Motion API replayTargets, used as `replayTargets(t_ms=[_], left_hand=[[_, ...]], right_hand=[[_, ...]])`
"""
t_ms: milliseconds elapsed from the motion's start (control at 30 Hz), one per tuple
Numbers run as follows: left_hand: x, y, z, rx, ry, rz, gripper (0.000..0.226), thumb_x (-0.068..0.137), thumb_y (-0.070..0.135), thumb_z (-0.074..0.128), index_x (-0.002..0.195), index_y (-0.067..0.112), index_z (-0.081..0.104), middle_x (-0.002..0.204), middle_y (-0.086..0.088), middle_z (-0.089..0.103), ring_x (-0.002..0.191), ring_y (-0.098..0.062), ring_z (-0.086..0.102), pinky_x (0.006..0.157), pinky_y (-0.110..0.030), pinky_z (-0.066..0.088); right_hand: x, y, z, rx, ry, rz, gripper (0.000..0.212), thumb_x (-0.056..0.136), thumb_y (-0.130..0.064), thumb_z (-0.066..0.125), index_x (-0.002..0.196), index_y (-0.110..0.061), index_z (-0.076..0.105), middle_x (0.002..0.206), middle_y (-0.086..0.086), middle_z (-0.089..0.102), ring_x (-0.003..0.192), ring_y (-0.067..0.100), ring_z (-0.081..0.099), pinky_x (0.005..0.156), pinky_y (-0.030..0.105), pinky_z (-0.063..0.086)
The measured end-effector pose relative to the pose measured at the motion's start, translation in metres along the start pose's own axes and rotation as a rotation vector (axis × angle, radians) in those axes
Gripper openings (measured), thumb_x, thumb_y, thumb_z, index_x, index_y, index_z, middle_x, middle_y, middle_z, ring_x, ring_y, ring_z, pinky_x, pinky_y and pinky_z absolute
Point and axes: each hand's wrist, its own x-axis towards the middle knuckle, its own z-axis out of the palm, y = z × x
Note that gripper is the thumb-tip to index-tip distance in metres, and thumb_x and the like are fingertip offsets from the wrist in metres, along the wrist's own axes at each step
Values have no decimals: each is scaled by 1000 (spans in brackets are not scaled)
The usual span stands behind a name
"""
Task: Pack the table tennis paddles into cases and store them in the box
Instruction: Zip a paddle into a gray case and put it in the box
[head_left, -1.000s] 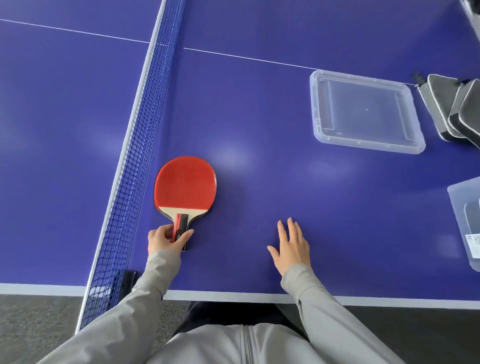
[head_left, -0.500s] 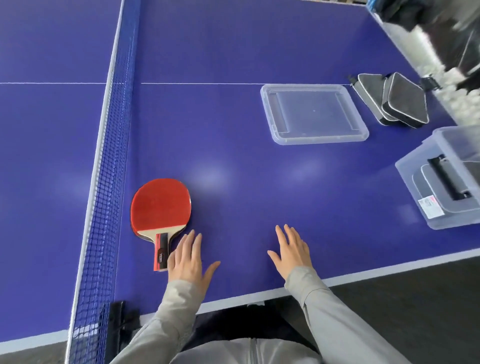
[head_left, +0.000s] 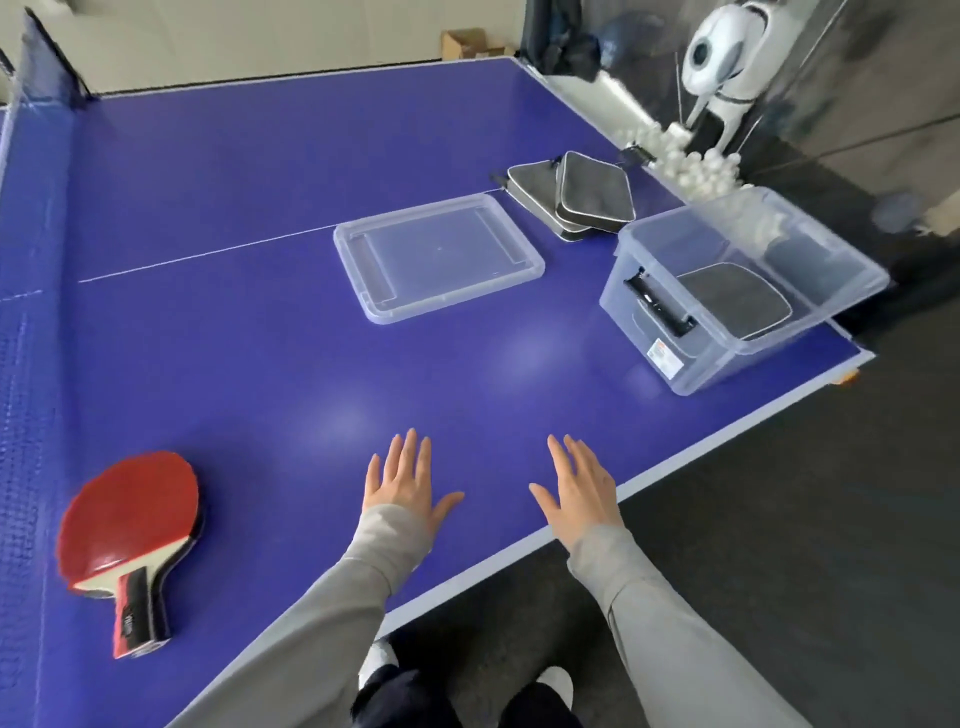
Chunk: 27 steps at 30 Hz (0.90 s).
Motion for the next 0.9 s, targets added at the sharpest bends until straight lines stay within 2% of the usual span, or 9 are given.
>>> replayTargets(t_ms=[367, 633, 900], left_hand=[[50, 198, -63, -52, 139, 82, 81, 91, 66, 19, 150, 16, -5, 159, 2, -9, 146, -16, -10, 119, -40, -2], [108, 258, -88, -133, 160, 75, 81, 90, 65, 22, 151, 17, -2, 160, 2, -3, 147, -16, -6, 119, -39, 0], [218, 296, -116, -210, 163, 9, 79, 92, 63, 23, 151, 17, -1, 160, 2, -2, 147, -16, -4, 119, -39, 3]], right_hand=[[3, 192, -82, 6, 174, 133, 68, 94, -50, 41, 150, -24, 12, 158, 5, 16, 146, 24, 14, 113, 39, 27], [57, 248, -126, 50, 238, 135, 66, 95, -49, 42, 149, -24, 14, 157, 6, 19, 146, 24, 15, 114, 40, 25], [154, 289, -178, -4, 301, 52, 59, 95, -41, 45, 147, -19, 26, 150, 6, 32, 140, 22, 27, 108, 40, 30]])
